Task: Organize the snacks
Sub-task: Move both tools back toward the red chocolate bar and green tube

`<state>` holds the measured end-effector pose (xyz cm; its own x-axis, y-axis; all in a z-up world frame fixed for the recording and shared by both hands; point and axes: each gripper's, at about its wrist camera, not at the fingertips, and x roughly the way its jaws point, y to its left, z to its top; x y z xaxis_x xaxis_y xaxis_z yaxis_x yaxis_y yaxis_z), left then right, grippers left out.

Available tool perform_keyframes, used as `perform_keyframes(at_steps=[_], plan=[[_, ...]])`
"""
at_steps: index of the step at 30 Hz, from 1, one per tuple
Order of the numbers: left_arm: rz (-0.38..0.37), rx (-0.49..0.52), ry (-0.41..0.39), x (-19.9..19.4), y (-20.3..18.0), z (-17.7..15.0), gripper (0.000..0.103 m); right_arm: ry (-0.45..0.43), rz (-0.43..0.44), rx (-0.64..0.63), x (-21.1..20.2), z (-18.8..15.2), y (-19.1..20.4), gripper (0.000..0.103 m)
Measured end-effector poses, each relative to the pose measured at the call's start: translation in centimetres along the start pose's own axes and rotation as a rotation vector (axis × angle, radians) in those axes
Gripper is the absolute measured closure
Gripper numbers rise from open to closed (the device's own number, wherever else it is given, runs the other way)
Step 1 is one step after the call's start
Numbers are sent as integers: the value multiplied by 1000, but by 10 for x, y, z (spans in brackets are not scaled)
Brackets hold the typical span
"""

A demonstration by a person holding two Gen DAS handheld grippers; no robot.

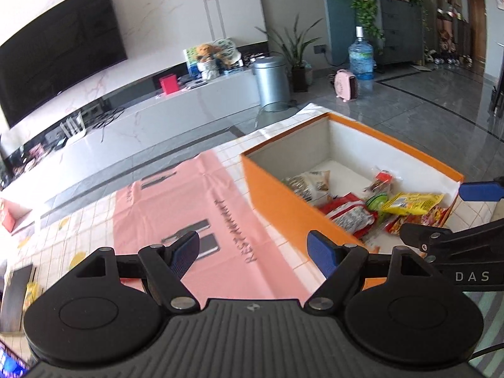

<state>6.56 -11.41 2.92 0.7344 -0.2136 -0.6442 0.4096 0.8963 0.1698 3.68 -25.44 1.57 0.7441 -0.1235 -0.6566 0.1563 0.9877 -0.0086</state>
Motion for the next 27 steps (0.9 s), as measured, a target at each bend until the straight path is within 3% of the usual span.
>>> perform_keyframes(at_steps=[11,19,27], plan=[[91,-123,108,2,71,-59,12,-8,119,-84,5,-26,71,15],[183,-296,164,10,136,-93,12,40,196,-143,34,-34,117,15],[353,-400,212,26,183,-114,12,83,255,-238,69,-33,163,15]])
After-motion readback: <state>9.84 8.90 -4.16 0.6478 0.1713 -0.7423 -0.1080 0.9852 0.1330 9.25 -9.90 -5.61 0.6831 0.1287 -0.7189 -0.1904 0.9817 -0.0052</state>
